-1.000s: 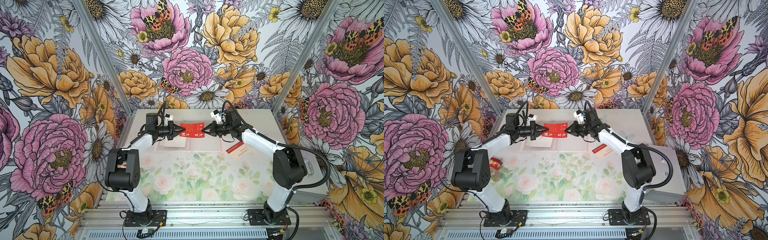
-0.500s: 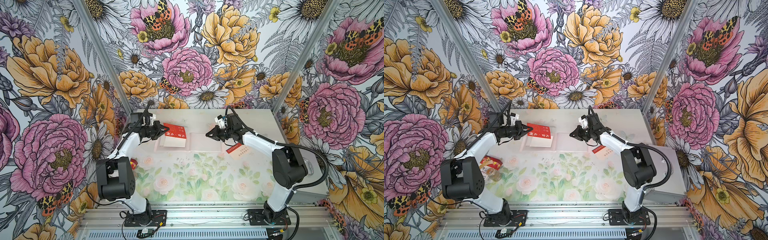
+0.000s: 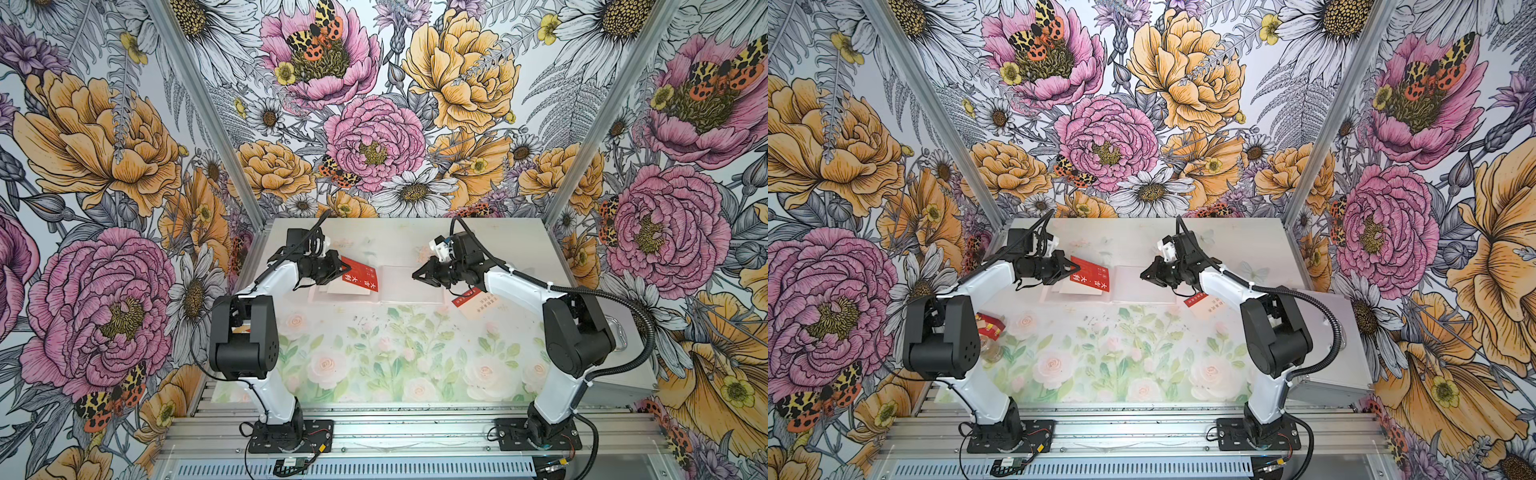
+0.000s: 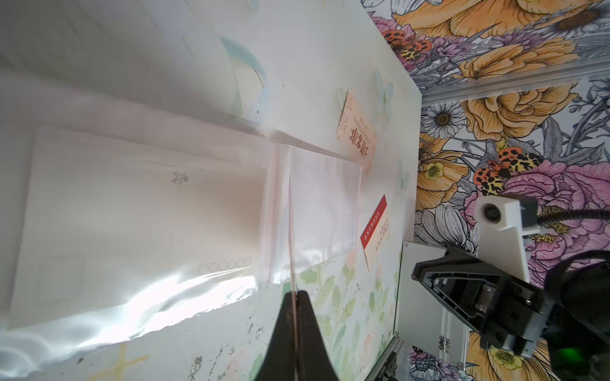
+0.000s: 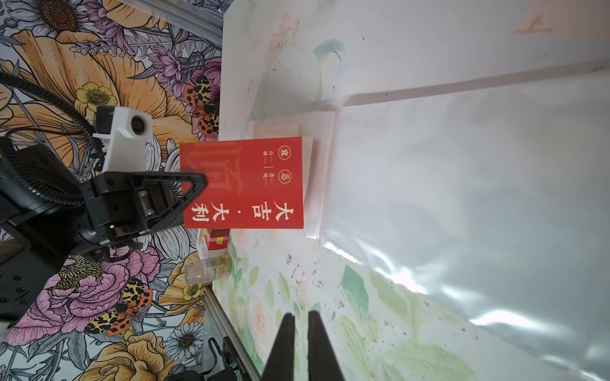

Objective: Place the photos into the photo albums
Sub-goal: Insert the photo into the photo album.

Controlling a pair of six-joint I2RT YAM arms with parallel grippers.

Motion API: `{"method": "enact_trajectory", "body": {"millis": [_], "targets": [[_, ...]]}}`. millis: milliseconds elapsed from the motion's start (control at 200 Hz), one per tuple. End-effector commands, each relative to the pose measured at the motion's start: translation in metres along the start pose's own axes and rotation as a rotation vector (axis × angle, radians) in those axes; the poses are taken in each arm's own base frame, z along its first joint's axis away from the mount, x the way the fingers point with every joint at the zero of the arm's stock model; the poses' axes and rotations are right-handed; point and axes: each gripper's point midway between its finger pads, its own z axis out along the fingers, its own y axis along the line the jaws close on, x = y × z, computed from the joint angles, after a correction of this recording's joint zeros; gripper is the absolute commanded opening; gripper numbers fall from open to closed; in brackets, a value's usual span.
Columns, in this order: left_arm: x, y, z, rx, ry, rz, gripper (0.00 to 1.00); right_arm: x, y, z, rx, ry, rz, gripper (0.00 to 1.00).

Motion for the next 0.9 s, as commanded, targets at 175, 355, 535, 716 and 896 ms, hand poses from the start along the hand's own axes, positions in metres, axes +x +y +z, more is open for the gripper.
{"method": "enact_trajectory", "body": {"millis": [175, 355, 535, 716, 896], "targets": [[-0.028, -0.008, 0.000, 0.084, -0.105, 0.094, 0.00, -0.002, -0.001, -0.014, -0.010, -0.018, -0.016, 0.11], [-0.029, -0.008, 0.006, 0.120, -0.117, 0.100, 0.00, -0.001, -0.001, -0.014, -0.013, -0.015, -0.015, 0.11], [-0.026, -0.003, 0.013, 0.111, -0.108, 0.101, 0.00, -0.001, -0.001, -0.016, -0.013, -0.017, -0.016, 0.11], [-0.018, 0.000, 0.022, 0.096, -0.087, 0.112, 0.00, 0.001, -0.001, -0.017, -0.013, -0.016, -0.017, 0.11], [-0.013, 0.011, 0.034, 0.073, -0.066, 0.104, 0.00, 0.000, 0.000, -0.020, -0.015, -0.021, -0.017, 0.11]]}}
